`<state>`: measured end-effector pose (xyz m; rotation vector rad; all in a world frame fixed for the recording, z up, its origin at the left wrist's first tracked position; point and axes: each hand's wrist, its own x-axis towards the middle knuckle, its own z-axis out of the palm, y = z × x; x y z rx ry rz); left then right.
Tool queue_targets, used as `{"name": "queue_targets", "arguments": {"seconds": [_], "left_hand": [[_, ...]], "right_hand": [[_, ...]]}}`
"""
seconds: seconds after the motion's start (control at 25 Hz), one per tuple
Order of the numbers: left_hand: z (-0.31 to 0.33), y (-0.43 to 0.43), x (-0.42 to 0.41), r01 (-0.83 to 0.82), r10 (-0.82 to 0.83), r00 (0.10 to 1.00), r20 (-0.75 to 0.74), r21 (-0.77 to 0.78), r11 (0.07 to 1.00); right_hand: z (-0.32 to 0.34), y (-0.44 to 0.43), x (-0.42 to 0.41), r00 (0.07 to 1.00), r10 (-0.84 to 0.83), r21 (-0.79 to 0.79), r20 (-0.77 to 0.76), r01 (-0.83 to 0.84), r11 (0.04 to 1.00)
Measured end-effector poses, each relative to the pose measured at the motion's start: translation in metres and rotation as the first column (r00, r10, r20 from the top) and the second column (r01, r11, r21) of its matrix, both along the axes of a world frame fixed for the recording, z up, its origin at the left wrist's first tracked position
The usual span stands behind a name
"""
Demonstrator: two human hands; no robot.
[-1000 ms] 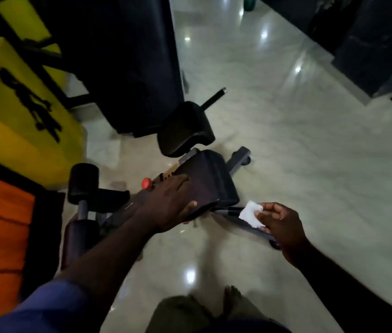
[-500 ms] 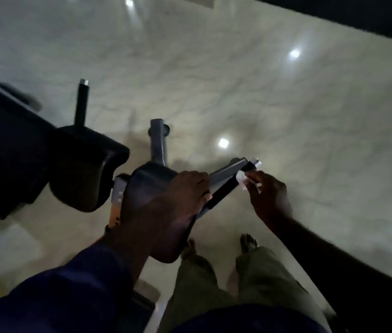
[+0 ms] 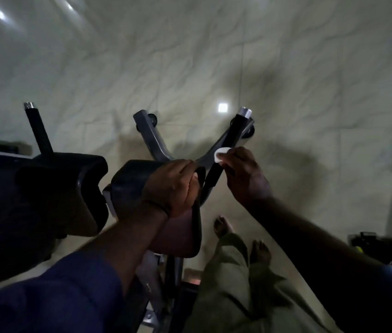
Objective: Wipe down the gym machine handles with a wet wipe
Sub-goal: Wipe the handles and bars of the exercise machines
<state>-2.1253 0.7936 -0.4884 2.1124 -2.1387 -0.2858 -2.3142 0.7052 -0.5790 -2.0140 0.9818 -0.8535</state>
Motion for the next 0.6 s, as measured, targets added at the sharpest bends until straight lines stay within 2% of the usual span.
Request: {"name": "queue_targets", "arguments": {"seconds": [0.16, 0.28, 0.32, 0.4, 0.48, 0.52, 0.6], "left_hand": [[-0.002, 0.001, 0.0, 0.0, 0.0, 0.999, 0.037, 0.018, 1.0], [0.003, 0.001, -0.003, -0.037, 0.033, 0.998, 0.047, 0.07, 0.997], [0.005, 0.001, -0.005, -0.047, 0.043, 0.998, 0.049, 0.086, 0.995], [0.007, 0.001, -0.006, -0.059, 0.054, 0.997, 0.047, 0.115, 0.992], [0.007, 0.0, -0.005, -0.068, 0.063, 0.997, 0.047, 0.127, 0.99], [0.006, 0.0, -0.004, -0.071, 0.065, 0.997, 0.053, 0.128, 0.989], [0.005, 0.0, -0.004, -0.069, 0.063, 0.996, 0.058, 0.12, 0.99]], "right_hand": [[-0.01, 0.052, 0.002, 0.994, 0.106, -0.065, -0.011, -0.107, 0.992], [-0.005, 0.039, -0.005, 0.966, 0.225, -0.157, -0.128, -0.243, 0.957], [-0.002, 0.022, -0.006, 0.972, 0.201, -0.148, -0.126, -0.218, 0.965], [0.011, -0.023, -0.007, 0.998, -0.002, -0.063, -0.067, -0.003, 0.998], [0.02, -0.064, -0.005, 0.977, -0.21, -0.104, 0.031, 0.212, 0.972], [0.02, -0.071, -0.003, 0.969, -0.245, -0.106, 0.041, 0.248, 0.963], [0.018, -0.043, 0.002, 0.975, -0.215, -0.039, -0.063, 0.213, 0.976]]}}
